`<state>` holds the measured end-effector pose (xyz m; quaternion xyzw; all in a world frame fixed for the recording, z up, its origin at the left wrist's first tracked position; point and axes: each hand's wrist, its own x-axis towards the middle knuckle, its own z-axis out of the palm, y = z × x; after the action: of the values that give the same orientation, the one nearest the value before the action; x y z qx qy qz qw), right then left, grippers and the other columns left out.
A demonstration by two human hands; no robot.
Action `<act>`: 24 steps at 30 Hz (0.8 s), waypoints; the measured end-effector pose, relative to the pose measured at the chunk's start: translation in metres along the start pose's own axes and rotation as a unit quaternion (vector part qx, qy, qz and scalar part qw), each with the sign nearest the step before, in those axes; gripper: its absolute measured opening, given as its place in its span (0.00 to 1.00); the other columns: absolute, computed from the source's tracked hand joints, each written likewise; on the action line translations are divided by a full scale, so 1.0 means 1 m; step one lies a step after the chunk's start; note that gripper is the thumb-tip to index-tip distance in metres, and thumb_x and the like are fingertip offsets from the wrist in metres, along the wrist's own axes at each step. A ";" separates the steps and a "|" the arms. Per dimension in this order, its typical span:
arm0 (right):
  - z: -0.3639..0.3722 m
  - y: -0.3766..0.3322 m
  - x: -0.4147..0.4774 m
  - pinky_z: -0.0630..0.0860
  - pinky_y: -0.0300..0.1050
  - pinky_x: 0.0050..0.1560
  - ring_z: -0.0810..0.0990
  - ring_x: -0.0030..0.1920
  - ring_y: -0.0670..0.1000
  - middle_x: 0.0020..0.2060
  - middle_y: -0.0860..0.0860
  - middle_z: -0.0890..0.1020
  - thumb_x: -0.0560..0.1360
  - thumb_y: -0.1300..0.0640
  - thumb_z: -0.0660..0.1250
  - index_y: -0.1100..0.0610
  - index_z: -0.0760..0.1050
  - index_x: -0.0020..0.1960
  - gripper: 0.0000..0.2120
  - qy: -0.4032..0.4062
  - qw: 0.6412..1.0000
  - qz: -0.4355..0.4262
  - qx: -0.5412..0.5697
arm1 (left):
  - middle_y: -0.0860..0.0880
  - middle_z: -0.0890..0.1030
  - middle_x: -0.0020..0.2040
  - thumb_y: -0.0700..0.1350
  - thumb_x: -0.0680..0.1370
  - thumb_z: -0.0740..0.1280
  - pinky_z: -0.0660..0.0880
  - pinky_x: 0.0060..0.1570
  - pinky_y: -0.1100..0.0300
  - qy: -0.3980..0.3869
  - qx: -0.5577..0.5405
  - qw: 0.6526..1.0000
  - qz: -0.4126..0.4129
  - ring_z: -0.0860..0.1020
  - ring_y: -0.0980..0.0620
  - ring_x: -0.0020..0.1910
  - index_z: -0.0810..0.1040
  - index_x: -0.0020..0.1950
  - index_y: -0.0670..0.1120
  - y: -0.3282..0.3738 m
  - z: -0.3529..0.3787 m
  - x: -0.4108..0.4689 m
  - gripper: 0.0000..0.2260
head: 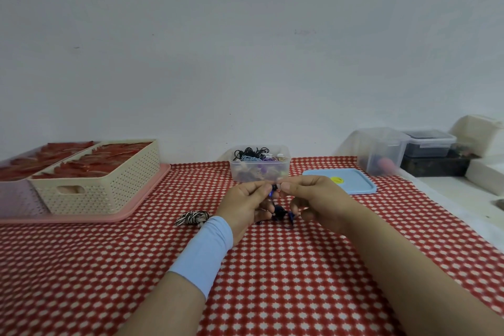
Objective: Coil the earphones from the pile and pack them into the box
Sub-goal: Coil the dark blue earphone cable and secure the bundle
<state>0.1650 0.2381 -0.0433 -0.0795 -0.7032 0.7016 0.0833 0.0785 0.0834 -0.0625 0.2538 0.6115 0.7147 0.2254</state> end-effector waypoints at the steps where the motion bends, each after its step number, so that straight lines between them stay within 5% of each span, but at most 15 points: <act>1: 0.000 0.000 0.000 0.64 0.36 0.25 0.75 0.29 0.48 0.42 0.52 0.86 0.77 0.59 0.71 0.54 0.87 0.47 0.06 0.002 1.000 -0.001 -0.003 | 0.49 0.84 0.39 0.41 0.82 0.64 0.76 0.32 0.64 0.001 0.003 1.000 0.001 0.78 0.55 0.33 0.83 0.54 0.45 0.000 0.000 0.000 0.08; 12: 0.000 -0.002 -0.001 0.66 0.38 0.28 0.75 0.31 0.50 0.45 0.53 0.87 0.70 0.54 0.74 0.53 0.87 0.48 0.08 0.009 1.000 -0.010 -0.009 | 0.47 0.84 0.40 0.39 0.80 0.67 0.78 0.32 0.63 0.001 -0.011 1.000 -0.008 0.79 0.54 0.32 0.84 0.52 0.44 0.002 -0.001 -0.003 0.07; 24: 0.000 -0.003 -0.004 0.67 0.39 0.27 0.78 0.30 0.50 0.42 0.55 0.86 0.75 0.59 0.72 0.56 0.87 0.46 0.04 0.006 0.999 -0.015 -0.029 | 0.46 0.83 0.38 0.37 0.79 0.66 0.78 0.33 0.64 -0.008 0.010 1.000 -0.008 0.79 0.55 0.33 0.84 0.53 0.39 0.003 -0.003 -0.005 0.07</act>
<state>0.1685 0.2373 -0.0404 -0.0755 -0.7237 0.6792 0.0960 0.0807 0.0776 -0.0604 0.2565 0.6190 0.7047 0.2334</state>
